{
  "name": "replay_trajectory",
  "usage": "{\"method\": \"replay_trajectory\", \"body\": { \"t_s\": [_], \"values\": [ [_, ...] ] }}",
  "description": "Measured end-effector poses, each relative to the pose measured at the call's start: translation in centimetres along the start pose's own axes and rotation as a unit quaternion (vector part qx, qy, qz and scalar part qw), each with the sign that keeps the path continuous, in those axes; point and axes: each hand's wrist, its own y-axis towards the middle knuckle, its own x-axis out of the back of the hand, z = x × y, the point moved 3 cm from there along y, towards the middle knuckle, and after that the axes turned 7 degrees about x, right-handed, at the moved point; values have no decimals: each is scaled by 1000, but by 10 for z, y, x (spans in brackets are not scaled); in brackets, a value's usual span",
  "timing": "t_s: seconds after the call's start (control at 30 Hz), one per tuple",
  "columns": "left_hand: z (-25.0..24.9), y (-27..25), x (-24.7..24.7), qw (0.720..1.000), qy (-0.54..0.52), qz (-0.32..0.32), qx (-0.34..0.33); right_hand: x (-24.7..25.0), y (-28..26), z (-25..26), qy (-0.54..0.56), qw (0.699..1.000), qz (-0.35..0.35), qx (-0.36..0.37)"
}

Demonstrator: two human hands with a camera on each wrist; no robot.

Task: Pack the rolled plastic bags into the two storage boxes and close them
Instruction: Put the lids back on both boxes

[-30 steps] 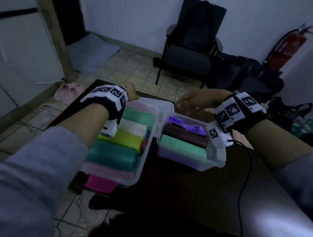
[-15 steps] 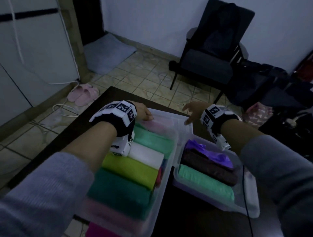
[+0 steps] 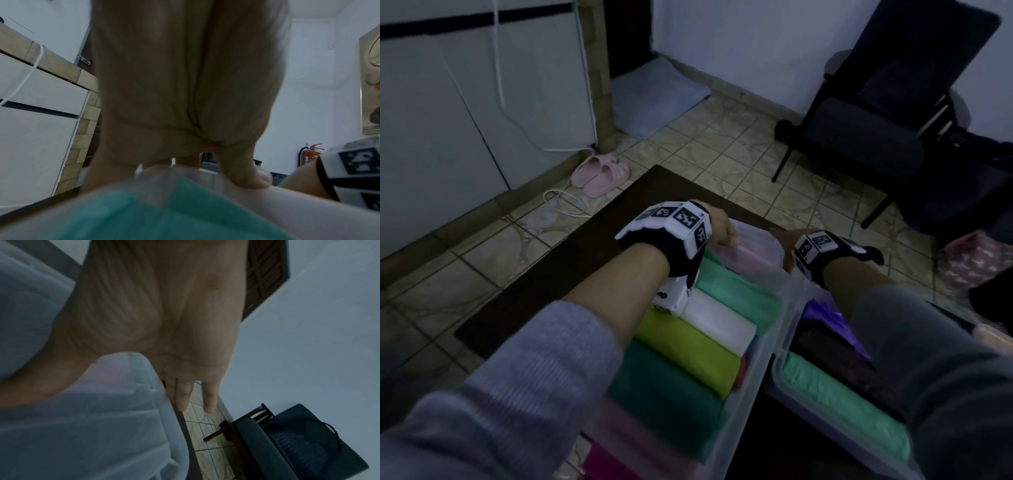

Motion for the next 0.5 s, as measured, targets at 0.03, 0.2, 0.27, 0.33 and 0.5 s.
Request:
{"method": "replay_trajectory", "body": {
  "t_s": [0.03, 0.2, 0.27, 0.33, 0.5],
  "values": [
    [0, 1, 0, 1000, 0, 1, -5, 0, 1, 3, 8, 1000, 3, 3],
    [0, 3, 1, 1000, 10, -16, -7, 9, 3, 7, 29, 999, -34, -3],
    [0, 3, 1, 1000, 20, -24, 0, 19, -1, 5, 22, 998, -52, -9],
    [-1, 1, 1, 999, 35, -21, 24, 30, -3, 0, 42, 997, -59, -9],
    [-6, -9, 2, 997, 47, -14, 54, 52, -20, -9, 114, 989, -85, 31]
  ]
}}
